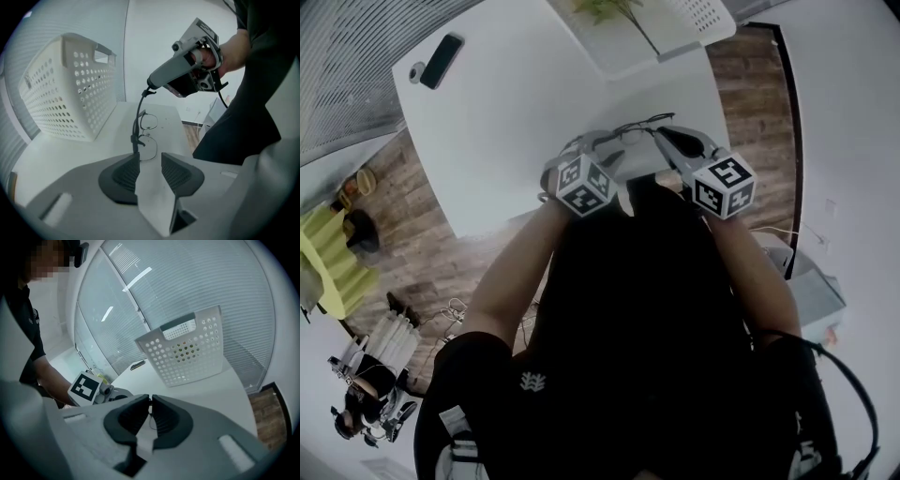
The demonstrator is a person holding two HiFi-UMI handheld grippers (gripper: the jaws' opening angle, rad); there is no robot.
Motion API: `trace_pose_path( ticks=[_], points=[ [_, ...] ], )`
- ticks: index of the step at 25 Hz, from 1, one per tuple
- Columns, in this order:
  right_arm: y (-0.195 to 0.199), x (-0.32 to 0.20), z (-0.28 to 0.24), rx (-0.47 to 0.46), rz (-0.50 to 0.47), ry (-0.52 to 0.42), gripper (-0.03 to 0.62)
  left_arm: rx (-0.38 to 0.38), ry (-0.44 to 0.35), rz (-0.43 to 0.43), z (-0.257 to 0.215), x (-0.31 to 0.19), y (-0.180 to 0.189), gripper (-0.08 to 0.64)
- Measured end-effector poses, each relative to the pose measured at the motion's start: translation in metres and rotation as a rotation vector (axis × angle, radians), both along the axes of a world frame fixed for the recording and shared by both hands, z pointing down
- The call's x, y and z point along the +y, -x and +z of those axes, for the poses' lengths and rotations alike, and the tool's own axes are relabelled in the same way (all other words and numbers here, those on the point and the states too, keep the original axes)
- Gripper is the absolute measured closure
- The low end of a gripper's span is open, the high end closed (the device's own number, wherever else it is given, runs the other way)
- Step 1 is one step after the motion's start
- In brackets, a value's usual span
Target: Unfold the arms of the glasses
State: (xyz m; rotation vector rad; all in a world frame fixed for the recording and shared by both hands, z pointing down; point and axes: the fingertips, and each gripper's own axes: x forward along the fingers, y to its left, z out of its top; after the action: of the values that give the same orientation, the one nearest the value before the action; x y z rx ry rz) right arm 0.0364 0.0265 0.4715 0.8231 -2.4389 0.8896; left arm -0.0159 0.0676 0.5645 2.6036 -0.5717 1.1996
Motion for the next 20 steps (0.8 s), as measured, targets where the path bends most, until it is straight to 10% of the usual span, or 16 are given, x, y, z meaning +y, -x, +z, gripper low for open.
trace_pose_path(
  ticks=[20],
  points=[
    [-0.005, 0.019, 0.009, -0.008, -0.035, 0.027, 0.571, 0.135, -0.056, 0.035, -0.040, 0.001, -0.031, 0.405]
  ],
)
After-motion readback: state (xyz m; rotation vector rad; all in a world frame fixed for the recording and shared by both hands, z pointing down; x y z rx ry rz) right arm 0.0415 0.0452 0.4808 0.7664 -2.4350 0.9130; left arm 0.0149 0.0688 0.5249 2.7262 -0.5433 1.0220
